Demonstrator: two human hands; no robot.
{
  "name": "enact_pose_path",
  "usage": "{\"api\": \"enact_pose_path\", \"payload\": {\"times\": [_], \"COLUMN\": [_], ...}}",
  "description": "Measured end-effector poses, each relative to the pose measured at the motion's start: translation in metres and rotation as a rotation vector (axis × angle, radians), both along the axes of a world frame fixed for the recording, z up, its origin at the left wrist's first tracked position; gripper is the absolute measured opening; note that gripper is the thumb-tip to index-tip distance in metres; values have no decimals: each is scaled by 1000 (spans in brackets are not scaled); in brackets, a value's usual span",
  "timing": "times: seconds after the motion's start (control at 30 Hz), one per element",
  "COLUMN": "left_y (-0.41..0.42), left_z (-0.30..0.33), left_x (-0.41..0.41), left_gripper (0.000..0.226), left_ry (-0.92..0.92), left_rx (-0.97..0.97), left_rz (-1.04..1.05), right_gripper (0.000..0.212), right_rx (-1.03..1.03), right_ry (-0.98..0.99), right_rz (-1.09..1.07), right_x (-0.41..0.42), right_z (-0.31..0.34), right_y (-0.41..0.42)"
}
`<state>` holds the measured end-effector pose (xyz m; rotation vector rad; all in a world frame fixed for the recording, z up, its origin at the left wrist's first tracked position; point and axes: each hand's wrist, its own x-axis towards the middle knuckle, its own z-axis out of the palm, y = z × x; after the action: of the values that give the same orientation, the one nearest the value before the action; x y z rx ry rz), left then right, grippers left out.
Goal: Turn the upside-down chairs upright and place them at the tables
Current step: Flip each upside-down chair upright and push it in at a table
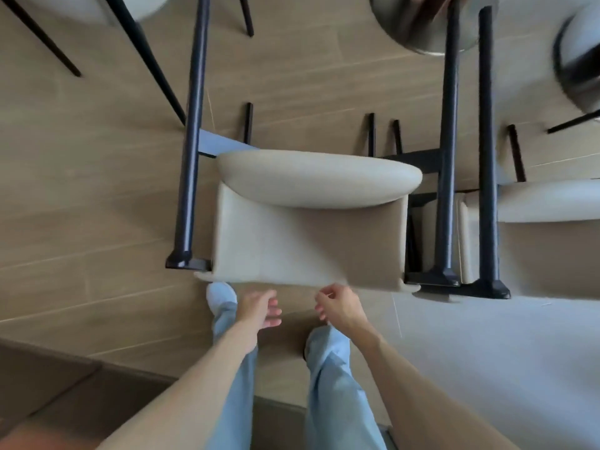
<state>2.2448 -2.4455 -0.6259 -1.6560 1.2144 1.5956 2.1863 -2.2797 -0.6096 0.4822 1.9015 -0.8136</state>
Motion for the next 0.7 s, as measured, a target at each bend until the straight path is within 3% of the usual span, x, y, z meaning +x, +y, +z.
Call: {"api": "enact_pose_path", "payload": {"times": [0.1,0.17,0.27,0.47,0.7], "left_y": [11,12,6,2,33], "left_z": [-39,-69,-122,-233,-330], "left_x": [-6,-9,-4,13,16], "left_gripper": [22,32,35,55,94], "left_ry": [23,19,25,-39,-91], "left_rx": [57,92,147,178,172], "left_rz": [134,235,375,488,527], "right_gripper": [20,32,32,43,97], "right_rx": [-3,-35,-58,-121,-183], "right_ry": [-41,-93,-173,-314,-347], "right_rz": [-130,-293,-571,-994,-1266], "right_x": [11,19,36,48,39], "right_z": [-55,-96,-156,-250,-338], "right_y": [-4,-4,-6,-5,0]}}
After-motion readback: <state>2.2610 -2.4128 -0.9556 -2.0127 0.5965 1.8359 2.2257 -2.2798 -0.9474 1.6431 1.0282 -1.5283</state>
